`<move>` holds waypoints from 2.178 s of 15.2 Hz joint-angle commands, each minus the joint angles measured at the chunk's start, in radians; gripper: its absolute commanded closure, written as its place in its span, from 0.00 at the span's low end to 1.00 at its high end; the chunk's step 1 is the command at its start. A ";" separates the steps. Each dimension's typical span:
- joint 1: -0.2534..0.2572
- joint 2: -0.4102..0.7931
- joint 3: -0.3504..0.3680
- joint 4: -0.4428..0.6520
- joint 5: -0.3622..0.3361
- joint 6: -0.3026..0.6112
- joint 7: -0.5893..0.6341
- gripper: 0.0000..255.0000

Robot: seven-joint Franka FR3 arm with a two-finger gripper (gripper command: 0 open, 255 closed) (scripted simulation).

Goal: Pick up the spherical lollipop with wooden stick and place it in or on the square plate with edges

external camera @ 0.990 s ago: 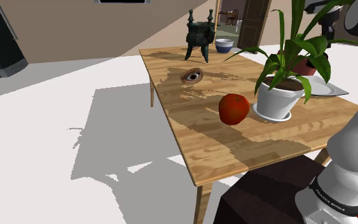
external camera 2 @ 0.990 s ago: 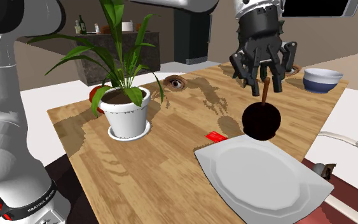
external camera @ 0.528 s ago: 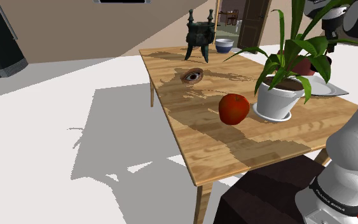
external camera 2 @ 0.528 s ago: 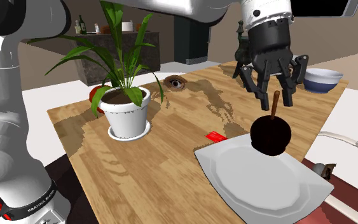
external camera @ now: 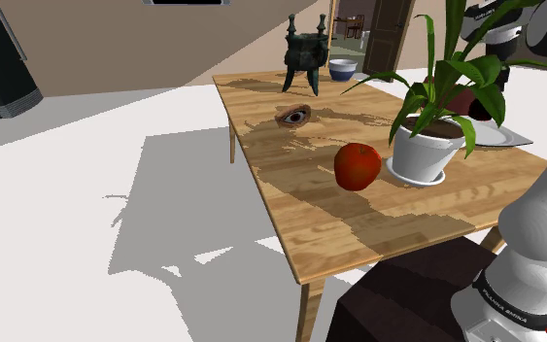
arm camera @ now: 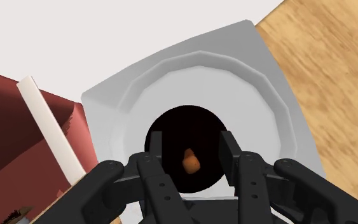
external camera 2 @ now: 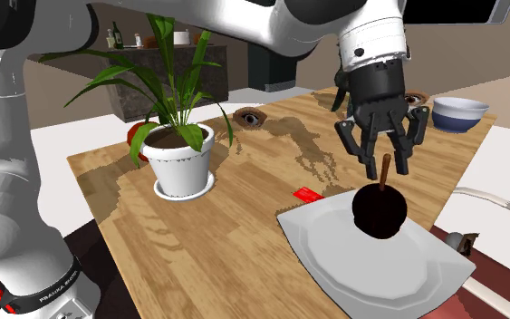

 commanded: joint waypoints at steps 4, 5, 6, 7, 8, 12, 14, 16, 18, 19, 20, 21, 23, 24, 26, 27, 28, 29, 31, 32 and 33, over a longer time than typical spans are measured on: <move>0.001 0.002 0.001 -0.064 -0.007 0.063 0.023 1.00; 0.002 0.003 0.001 -0.076 -0.008 0.075 0.027 1.00; 0.002 0.005 0.001 -0.087 -0.009 0.087 0.032 1.00; 0.002 0.006 0.001 -0.098 -0.010 0.099 0.036 1.00; 0.001 0.008 0.001 -0.109 -0.011 0.112 0.040 1.00; 0.001 0.008 0.001 -0.109 -0.011 0.112 0.040 1.00; 0.001 0.008 0.001 -0.109 -0.011 0.112 0.040 1.00; 0.001 0.008 0.001 -0.109 -0.011 0.112 0.040 1.00; 0.001 0.008 0.001 -0.109 -0.010 0.112 0.040 0.00; 0.001 0.009 0.001 -0.109 -0.010 0.112 0.040 0.00; 0.001 0.009 0.001 -0.109 -0.010 0.112 0.040 0.00; 0.001 0.009 0.001 -0.109 -0.010 0.112 0.040 0.00; 0.010 -0.002 0.003 -0.091 -0.014 0.082 0.041 0.00; 0.017 -0.010 0.005 -0.071 -0.016 0.051 0.042 0.00; 0.030 -0.023 0.010 -0.030 -0.019 -0.004 0.042 0.00; 0.030 -0.023 0.010 -0.030 -0.019 -0.004 0.042 0.00; 0.030 -0.023 0.010 -0.030 -0.019 -0.004 0.042 0.00; 0.030 -0.023 0.010 -0.030 -0.019 -0.004 0.042 0.00; 0.030 -0.023 0.010 -0.030 -0.019 -0.004 0.042 0.00; 0.030 -0.023 0.010 -0.030 -0.019 -0.004 0.042 0.00; 0.030 -0.023 0.010 -0.030 -0.019 -0.004 0.042 0.00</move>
